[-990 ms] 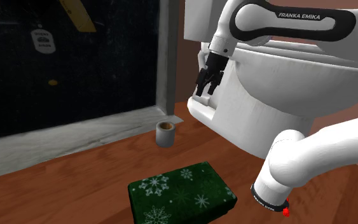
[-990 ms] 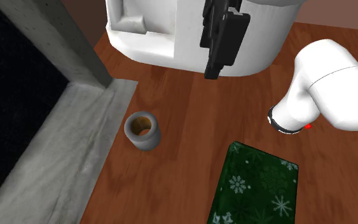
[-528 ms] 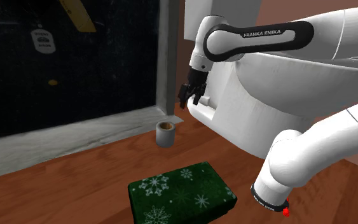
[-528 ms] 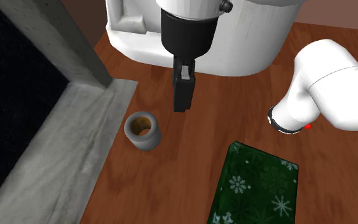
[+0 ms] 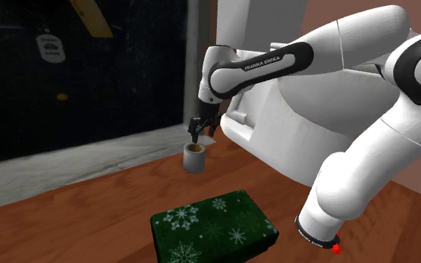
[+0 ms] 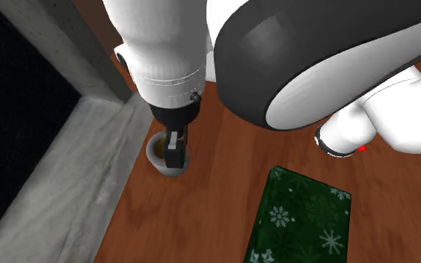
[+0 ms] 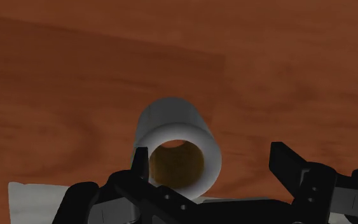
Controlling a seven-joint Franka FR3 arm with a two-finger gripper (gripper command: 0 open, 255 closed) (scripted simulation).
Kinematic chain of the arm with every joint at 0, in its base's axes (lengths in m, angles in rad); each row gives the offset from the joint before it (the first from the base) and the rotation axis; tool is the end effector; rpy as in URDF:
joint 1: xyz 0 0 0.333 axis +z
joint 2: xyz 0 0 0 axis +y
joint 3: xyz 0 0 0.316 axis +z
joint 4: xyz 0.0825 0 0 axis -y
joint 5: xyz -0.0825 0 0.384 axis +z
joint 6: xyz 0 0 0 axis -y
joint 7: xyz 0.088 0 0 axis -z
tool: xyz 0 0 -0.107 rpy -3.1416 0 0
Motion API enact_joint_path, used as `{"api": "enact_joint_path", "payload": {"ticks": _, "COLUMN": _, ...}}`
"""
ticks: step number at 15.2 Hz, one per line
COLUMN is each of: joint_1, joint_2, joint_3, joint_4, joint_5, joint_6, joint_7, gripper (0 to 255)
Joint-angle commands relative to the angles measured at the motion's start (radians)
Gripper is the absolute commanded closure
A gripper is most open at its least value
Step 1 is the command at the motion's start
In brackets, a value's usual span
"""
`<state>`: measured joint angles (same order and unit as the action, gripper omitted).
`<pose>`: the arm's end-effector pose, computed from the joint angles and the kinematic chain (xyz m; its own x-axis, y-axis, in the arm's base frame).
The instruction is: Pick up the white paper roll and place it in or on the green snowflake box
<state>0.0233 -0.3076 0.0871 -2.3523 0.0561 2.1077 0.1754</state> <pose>0.4538 0.0543 0.4555 0.9937 -0.0961 0.0568 -0.0943 -0.9950 -0.0340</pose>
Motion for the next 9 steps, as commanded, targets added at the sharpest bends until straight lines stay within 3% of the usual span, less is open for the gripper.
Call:
{"api": "enact_joint_path", "payload": {"ticks": 1, "joint_1": -0.001, "joint_2": 0.085, "joint_3": 0.016, "joint_4": 0.035, "joint_5": -0.019, "joint_6": 0.043, "joint_7": 0.025, "gripper": 0}}
{"api": "enact_joint_path", "payload": {"ticks": 5, "joint_1": -0.001, "joint_2": 0.240, "joint_3": 0.038, "joint_4": 0.097, "joint_5": -0.069, "joint_6": 0.116, "joint_7": 0.080, "gripper": 0}}
{"api": "enact_joint_path", "payload": {"ticks": 9, "joint_1": 0.000, "joint_2": 0.284, "joint_3": 0.039, "joint_4": 0.089, "joint_5": -0.081, "joint_6": 0.164, "joint_7": 0.091, "gripper": 0}}
